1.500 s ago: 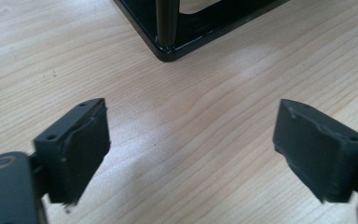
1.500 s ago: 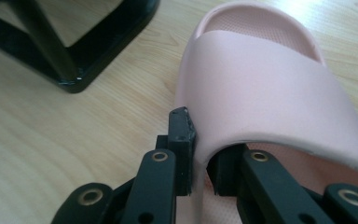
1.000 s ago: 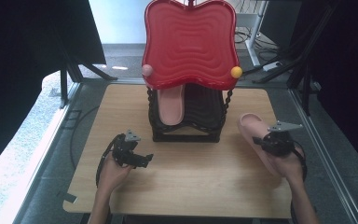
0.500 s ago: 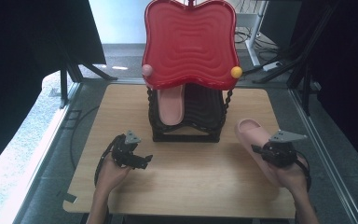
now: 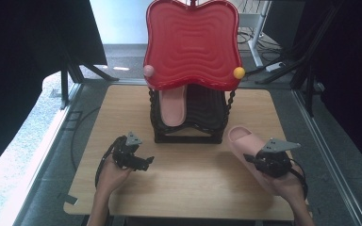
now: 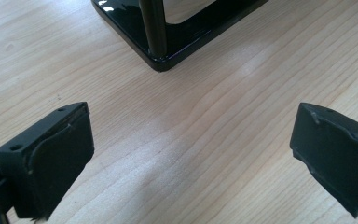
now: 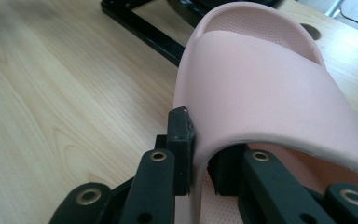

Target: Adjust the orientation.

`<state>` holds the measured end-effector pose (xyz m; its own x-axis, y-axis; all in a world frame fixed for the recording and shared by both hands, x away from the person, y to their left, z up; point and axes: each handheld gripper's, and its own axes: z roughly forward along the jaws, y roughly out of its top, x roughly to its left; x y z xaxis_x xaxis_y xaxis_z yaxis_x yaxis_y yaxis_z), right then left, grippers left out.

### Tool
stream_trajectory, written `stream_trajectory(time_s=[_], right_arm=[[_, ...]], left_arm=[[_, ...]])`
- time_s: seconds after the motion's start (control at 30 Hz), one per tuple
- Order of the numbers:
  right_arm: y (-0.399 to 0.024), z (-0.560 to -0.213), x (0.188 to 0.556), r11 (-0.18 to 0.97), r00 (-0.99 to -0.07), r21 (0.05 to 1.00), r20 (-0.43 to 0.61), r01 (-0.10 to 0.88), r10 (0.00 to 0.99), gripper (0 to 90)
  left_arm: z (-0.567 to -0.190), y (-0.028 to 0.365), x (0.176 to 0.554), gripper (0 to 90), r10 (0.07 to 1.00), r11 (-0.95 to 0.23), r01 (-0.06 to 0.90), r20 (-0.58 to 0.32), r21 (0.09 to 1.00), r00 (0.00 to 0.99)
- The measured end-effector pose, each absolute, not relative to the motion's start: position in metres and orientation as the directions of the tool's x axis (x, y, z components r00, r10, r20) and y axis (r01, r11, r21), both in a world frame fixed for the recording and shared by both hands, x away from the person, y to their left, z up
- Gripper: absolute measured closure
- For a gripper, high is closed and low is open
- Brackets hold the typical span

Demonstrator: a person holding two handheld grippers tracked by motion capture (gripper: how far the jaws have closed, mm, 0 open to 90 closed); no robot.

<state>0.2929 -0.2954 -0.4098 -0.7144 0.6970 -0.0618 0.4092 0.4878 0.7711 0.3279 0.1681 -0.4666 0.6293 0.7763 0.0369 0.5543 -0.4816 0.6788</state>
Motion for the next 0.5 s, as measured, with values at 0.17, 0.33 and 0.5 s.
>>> stream_trajectory(time_s=[0.17,0.33,0.5], right_arm=[[-0.284,-0.407,0.288,0.502,-0.74,0.774,-0.065,0.387,0.67,79.0],[-0.271,-0.404,0.287,0.512,-0.76,0.777,-0.066,0.367,0.646,79.0],[-0.257,-0.403,0.291,0.512,-0.771,0.783,-0.066,0.353,0.633,79.0]], left_arm=[[-0.467,0.168,0.328,0.0,0.774,-0.488,0.553,0.041,0.675,0.632],[-0.467,0.167,0.328,0.0,0.773,-0.492,0.554,0.043,0.672,0.633],[-0.466,0.168,0.327,0.6,0.772,-0.491,0.551,0.043,0.675,0.634]])
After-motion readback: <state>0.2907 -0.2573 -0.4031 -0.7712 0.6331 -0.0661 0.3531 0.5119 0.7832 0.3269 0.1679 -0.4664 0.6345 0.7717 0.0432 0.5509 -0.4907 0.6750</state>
